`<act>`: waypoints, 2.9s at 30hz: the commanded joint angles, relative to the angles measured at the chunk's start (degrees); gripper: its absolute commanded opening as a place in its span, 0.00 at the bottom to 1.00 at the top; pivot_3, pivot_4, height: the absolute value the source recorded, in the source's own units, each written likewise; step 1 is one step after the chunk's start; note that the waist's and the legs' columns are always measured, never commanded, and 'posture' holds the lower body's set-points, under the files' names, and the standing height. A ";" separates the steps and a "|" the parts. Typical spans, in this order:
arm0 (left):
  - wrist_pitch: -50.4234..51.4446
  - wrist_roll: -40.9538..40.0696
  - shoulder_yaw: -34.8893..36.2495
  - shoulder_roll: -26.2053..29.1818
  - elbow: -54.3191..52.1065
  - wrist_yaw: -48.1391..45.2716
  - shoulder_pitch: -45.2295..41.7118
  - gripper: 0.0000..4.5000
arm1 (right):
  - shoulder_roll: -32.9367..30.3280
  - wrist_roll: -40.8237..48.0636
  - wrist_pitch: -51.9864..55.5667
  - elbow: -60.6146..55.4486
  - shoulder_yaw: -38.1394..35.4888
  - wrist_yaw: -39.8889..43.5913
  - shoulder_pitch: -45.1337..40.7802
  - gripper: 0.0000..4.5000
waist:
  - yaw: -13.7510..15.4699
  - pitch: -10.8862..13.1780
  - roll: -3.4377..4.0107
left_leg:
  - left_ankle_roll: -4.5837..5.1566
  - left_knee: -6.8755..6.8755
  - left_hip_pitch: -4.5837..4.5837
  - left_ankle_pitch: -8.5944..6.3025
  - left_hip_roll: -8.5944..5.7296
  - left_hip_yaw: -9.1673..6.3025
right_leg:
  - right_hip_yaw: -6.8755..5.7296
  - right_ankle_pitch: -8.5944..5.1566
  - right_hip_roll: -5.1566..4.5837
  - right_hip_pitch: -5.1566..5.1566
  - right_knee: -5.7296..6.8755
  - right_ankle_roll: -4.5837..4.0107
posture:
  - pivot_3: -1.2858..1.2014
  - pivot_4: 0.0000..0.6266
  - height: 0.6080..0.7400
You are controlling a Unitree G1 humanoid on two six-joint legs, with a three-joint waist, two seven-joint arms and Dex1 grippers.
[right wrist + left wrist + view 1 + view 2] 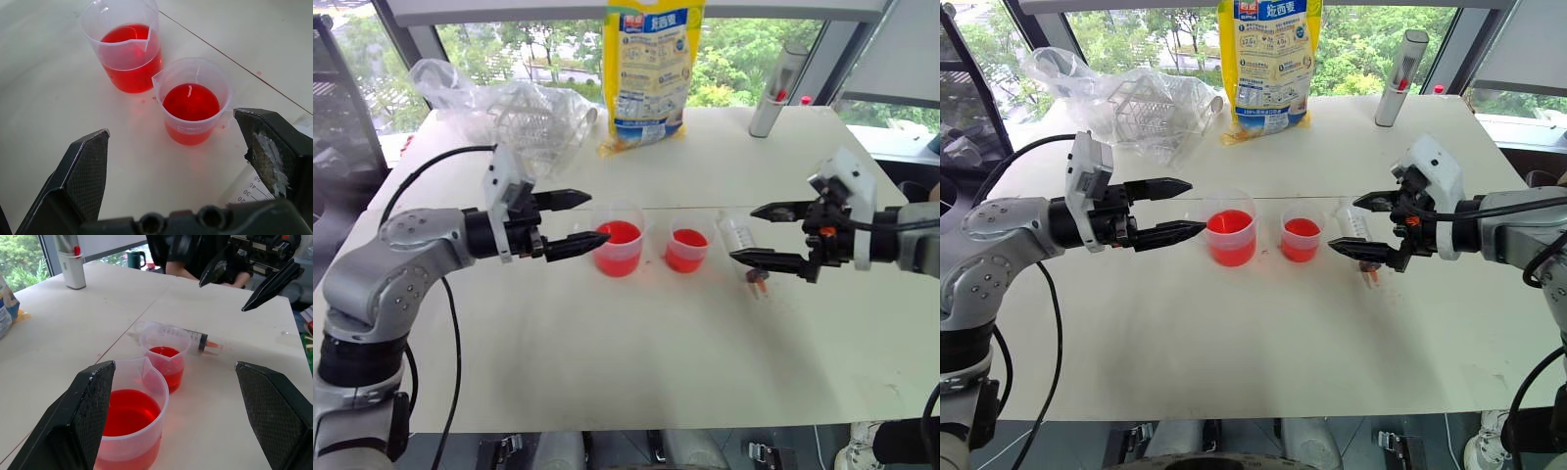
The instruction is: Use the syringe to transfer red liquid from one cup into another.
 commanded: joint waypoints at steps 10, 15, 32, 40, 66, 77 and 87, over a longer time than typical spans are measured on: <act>-1.30 -0.02 0.62 -0.41 -0.13 0.10 -1.70 0.89 | -2.48 -5.56 0.96 6.28 5.73 -3.27 -4.63 0.99 | -0.05 0.00 0.00 | 0.00 0.00 0.00 0.00 0.00 0.01 | 0.02 0.00 0.00 -0.01 0.00 0.00 | 0.52 0.24 1.00; -1.59 0.54 -0.18 -0.87 0.54 -0.24 -2.46 0.89 | -0.33 -9.36 6.49 12.90 12.58 -6.60 -11.33 0.99 | -0.03 0.00 0.01 | 0.00 0.01 0.00 0.00 0.00 0.04 | 0.04 0.00 -0.01 -0.03 0.00 -0.02 | 0.52 0.24 1.00; -1.96 0.52 1.24 -2.00 -3.16 3.44 0.22 0.89 | 20.28 -27.67 4.48 61.69 33.03 -5.02 -34.21 0.99 | -0.04 0.00 0.02 | 0.04 0.01 -0.17 -0.02 -0.04 0.10 | 0.06 0.02 0.02 -0.23 0.00 -0.02 | 0.52 0.24 1.00; -1.95 0.27 1.59 -2.00 -4.30 4.87 1.01 0.89 | 23.53 -33.22 0.01 66.90 36.37 0.25 -35.40 0.87 | -0.11 -0.01 0.04 | 0.04 0.05 -0.12 -0.02 -0.06 0.10 | 0.05 0.02 0.04 -0.21 0.10 -0.01 | 0.52 0.24 1.00; -7.20 4.24 1.59 0.39 9.66 -1.70 -11.20 0.89 | 31.18 -23.35 -20.04 20.90 3.92 -11.63 -26.16 0.31 | -0.34 0.00 0.06 | 0.02 0.02 -0.07 -0.01 -0.07 0.14 | 0.00 0.02 0.15 -0.26 0.23 -0.01 | 0.52 0.24 1.00; -6.33 4.67 2.32 3.28 12.81 -6.33 -18.26 0.89 | 55.23 -18.21 -38.71 23.29 6.99 -16.11 -22.82 0.31 | -0.09 -0.02 0.04 | -0.01 0.08 -0.05 0.01 0.02 0.11 | -0.03 0.02 0.13 -0.24 0.37 -0.02 | 0.52 0.24 1.00; -4.64 4.26 2.78 4.89 12.17 -6.25 -20.16 0.89 | 61.53 -20.91 -52.33 29.86 13.55 -13.80 -8.67 0.31 | -0.22 -0.02 0.03 | -0.01 0.07 -0.09 0.01 -0.02 0.11 | -0.06 0.01 0.07 -0.25 0.36 -0.02 | 0.52 0.24 1.00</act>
